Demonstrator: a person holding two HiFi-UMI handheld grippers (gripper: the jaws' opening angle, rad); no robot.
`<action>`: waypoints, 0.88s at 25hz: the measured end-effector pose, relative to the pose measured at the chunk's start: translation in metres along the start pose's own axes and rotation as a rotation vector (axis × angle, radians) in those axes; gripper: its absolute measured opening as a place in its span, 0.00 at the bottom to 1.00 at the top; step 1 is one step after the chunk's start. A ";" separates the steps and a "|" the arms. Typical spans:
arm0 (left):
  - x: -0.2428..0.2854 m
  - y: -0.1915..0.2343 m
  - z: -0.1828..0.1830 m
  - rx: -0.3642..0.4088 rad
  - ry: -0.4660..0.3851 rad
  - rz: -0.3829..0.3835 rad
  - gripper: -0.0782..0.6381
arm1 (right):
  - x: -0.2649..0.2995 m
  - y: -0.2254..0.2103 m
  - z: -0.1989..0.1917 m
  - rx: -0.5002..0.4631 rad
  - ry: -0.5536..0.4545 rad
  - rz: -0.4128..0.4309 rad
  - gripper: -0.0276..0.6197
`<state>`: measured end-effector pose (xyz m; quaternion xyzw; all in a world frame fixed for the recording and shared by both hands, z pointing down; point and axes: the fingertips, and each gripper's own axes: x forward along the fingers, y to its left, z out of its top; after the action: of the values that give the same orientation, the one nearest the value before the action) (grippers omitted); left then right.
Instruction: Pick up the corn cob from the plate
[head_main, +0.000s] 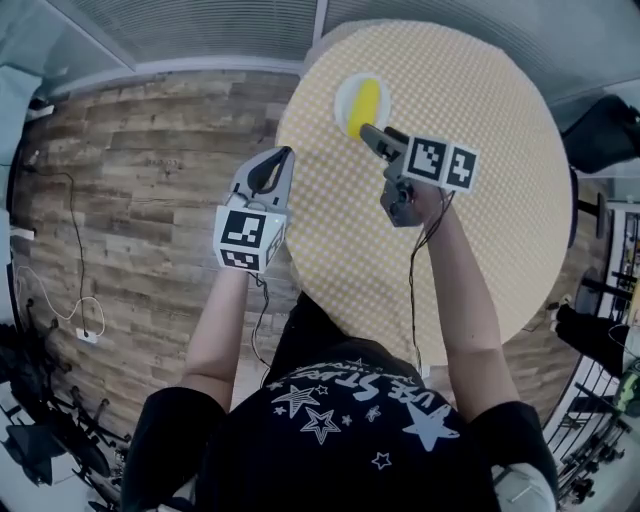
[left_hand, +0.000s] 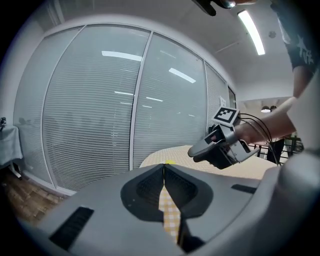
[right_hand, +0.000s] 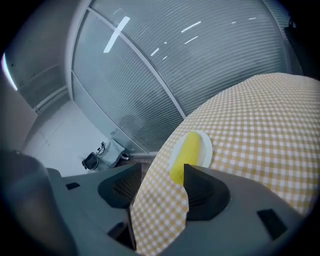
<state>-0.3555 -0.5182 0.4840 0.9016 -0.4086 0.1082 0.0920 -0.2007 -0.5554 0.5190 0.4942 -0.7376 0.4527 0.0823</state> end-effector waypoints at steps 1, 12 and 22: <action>0.001 0.004 -0.001 -0.005 0.001 0.000 0.12 | 0.007 -0.002 0.002 0.012 0.012 -0.005 0.43; 0.018 0.018 -0.012 -0.044 0.010 -0.011 0.12 | 0.076 -0.057 0.010 0.033 0.249 -0.218 0.46; 0.023 0.032 -0.026 -0.050 0.026 0.003 0.12 | 0.108 -0.077 0.005 0.062 0.419 -0.313 0.46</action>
<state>-0.3677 -0.5491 0.5174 0.8969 -0.4113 0.1097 0.1194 -0.1907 -0.6379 0.6225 0.5000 -0.6049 0.5493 0.2871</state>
